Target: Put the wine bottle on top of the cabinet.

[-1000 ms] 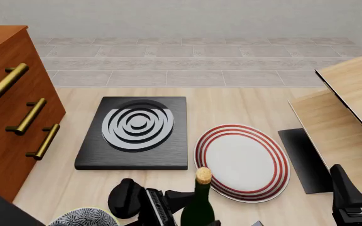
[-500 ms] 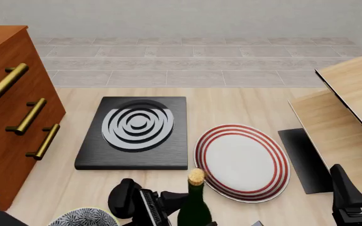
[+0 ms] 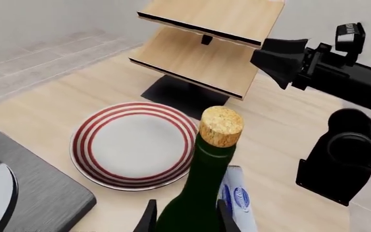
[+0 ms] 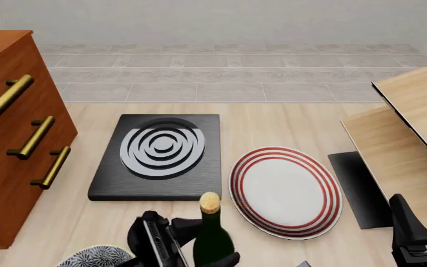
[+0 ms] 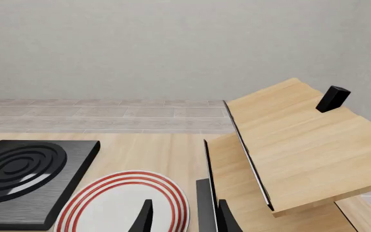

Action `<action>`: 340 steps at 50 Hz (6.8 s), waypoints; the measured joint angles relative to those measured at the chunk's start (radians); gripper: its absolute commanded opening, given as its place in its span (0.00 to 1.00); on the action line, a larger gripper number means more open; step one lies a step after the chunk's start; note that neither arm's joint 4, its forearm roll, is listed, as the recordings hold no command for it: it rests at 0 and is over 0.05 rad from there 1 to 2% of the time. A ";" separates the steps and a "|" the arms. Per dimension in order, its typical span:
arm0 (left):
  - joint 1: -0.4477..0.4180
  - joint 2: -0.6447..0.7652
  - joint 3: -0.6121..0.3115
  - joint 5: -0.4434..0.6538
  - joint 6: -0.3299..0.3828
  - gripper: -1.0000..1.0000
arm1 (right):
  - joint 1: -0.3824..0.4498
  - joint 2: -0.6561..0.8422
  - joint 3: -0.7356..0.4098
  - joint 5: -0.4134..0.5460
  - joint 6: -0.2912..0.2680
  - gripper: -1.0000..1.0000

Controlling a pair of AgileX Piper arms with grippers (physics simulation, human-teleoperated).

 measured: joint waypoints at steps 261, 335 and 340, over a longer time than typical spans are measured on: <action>1.207 -0.806 -1.157 1.757 0.155 0.00 | 0.000 0.000 0.000 0.000 0.000 1.00; 1.504 -0.713 -0.828 1.323 0.162 0.00 | 0.000 0.000 0.000 0.000 0.000 1.00; 1.516 -0.704 -0.811 1.302 0.166 0.00 | 0.000 0.000 0.000 0.000 0.000 1.00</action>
